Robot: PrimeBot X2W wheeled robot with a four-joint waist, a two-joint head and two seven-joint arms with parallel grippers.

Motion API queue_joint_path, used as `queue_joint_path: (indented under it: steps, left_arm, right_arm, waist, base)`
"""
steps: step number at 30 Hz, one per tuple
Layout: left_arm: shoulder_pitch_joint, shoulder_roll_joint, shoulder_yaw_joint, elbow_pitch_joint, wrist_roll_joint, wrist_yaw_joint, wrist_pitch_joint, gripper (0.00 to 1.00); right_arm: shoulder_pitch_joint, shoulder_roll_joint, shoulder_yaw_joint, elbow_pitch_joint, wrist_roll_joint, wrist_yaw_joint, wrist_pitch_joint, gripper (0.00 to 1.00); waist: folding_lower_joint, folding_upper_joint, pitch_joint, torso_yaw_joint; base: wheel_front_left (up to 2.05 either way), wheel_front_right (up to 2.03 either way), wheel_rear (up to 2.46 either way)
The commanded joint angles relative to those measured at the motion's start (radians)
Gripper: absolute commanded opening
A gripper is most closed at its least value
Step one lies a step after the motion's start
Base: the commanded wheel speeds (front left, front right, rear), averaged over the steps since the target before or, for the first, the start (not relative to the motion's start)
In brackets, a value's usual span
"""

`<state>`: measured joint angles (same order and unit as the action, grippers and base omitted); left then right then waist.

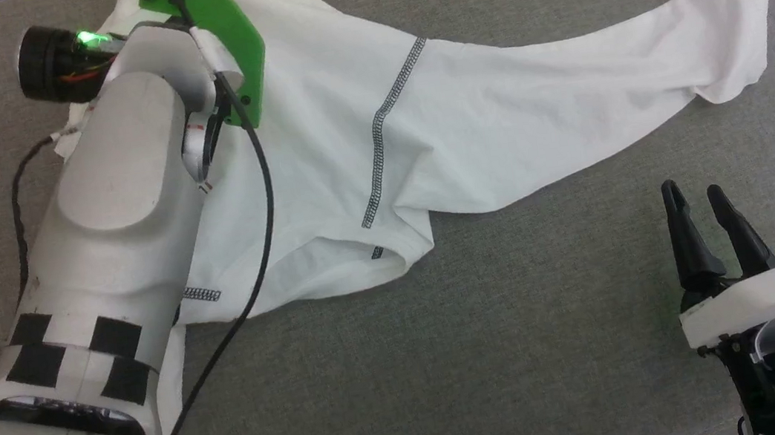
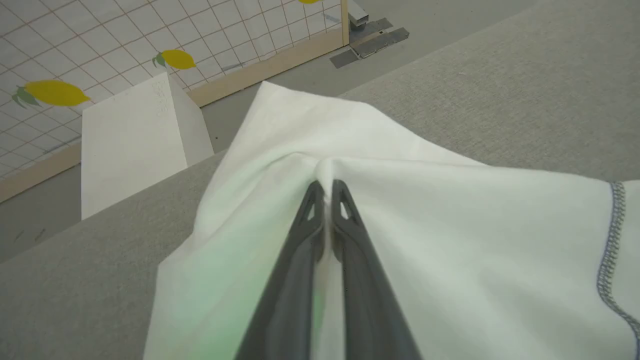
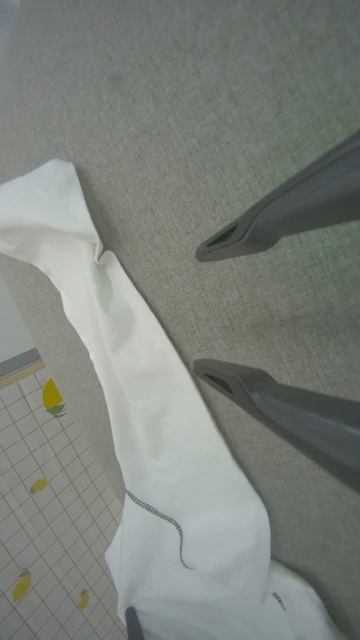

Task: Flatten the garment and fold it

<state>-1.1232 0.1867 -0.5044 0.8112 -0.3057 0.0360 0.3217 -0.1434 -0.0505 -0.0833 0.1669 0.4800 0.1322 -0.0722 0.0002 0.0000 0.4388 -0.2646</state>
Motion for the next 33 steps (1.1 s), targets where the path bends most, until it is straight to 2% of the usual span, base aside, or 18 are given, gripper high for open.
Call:
queue_joint_path:
  steps: [1,5,8,12,16,21,23,26,29,33]
  left_arm:
    - [0.003,-0.003,0.000,0.019,-0.009,-0.004,-0.016,1.00]
    - [0.026,-0.031,0.053,0.038,-0.073,-0.010,-0.112,1.00]
    - [0.055,-0.047,0.111,0.010,-0.130,-0.016,-0.236,1.00]
    - [0.157,-0.035,0.182,-0.067,-0.185,-0.015,-0.412,1.00]
    - [0.322,-0.011,0.216,-0.156,-0.200,0.016,-0.513,1.00]
    - [0.551,0.016,0.271,-0.312,-0.203,0.085,-0.570,1.00]
    - [0.665,0.021,0.321,-0.398,-0.210,0.126,-0.579,1.00]
    - [0.800,0.014,0.365,-0.498,-0.210,0.161,-0.582,1.00]
    - [0.912,-0.003,0.407,-0.602,-0.199,0.202,-0.583,1.00]
    - [0.995,-0.013,0.430,-0.679,-0.194,0.223,-0.583,1.00]
  right_arm:
    - [-0.011,0.000,0.000,0.005,0.006,-0.002,-0.009,1.00]
    - [-0.004,0.000,-0.003,0.008,0.002,-0.002,-0.006,1.00]
    - [0.006,0.000,-0.016,0.003,-0.012,-0.002,0.003,1.00]
    - [0.021,0.000,-0.022,-0.005,-0.025,-0.002,0.027,1.00]
    - [0.047,0.000,-0.039,-0.014,-0.037,-0.002,0.065,1.00]
    - [0.068,0.000,-0.053,-0.014,-0.050,-0.002,0.130,1.00]
    - [0.069,0.000,-0.051,-0.008,-0.069,-0.002,0.174,1.00]
    - [0.065,0.000,-0.052,-0.002,-0.119,-0.002,0.243,1.00]
    - [0.023,0.000,-0.041,-0.002,-0.198,-0.002,0.344,1.00]
    - [-0.091,0.000,0.007,0.023,-0.332,-0.002,0.528,1.00]
  waist:
    - [-0.0002,0.0000,-0.014,0.004]
    - [-0.0002,0.0000,-0.050,0.036]
    - [-0.0002,0.0000,-0.090,0.078]
    - [-0.0002,0.0000,-0.145,0.128]
    - [-0.0002,0.0000,-0.189,0.191]
    - [-0.0002,0.0000,-0.222,0.236]
    - [-0.0002,0.0000,-0.232,0.244]
    - [-0.0002,0.0000,-0.243,0.255]
    - [-0.0002,0.0000,-0.252,0.256]
    - [-0.0002,0.0000,-0.257,0.256]
  base:
    - [0.00,0.00,0.00]
    - [0.00,0.00,0.00]
    - [0.00,0.00,0.00]
    - [0.00,0.00,0.00]
    - [0.00,0.00,0.00]
    - [0.00,0.00,0.00]
    - [0.00,0.00,0.00]
    - [0.00,0.00,0.00]
    - [0.00,0.00,0.00]
    - [0.00,0.00,0.00]
